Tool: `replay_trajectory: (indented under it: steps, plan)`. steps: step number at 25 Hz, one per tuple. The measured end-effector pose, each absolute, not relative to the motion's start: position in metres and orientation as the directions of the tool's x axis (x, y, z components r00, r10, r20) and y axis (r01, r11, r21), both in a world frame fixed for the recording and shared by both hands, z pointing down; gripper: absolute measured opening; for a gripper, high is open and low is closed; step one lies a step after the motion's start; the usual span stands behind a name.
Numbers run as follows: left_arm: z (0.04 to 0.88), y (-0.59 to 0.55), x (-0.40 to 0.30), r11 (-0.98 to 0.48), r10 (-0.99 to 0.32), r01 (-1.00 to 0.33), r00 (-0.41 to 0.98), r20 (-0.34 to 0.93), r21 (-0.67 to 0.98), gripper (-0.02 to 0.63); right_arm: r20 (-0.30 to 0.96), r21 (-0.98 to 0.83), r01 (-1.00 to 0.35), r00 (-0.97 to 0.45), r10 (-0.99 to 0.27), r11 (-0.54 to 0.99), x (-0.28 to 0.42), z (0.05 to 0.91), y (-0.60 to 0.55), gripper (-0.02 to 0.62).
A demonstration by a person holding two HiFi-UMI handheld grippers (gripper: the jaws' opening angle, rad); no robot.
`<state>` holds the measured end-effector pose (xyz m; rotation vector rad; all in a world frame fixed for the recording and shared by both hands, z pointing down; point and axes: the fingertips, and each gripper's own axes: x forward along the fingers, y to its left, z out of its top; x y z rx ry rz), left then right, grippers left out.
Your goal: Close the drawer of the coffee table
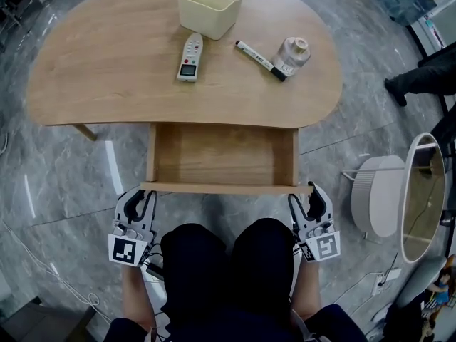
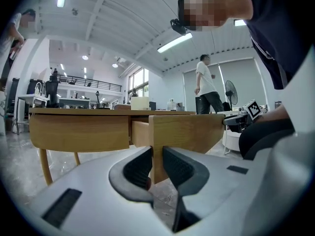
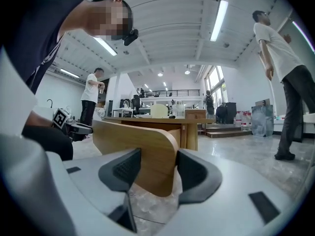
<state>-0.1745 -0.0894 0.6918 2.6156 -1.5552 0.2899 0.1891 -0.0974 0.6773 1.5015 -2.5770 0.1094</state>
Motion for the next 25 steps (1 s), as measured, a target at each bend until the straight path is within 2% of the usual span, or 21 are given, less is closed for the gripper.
replay_trajectory:
  steps: [10, 25]
  plan:
    - [0.69, -0.107, -0.174, -0.468, -0.869, -0.881, 0.446, 0.212, -0.066, 0.087, 0.175, 0.029, -0.88, -0.463, -0.869, 0.474, 0.189, 0.677, -0.114, 0.245]
    - [0.692, -0.124, -0.174, -0.371, -0.909, -0.928, 0.358, 0.212, -0.025, 0.087, 0.194, 0.123, -0.895, -0.403, -0.894, 0.43, 0.189, 0.677, -0.129, 0.252]
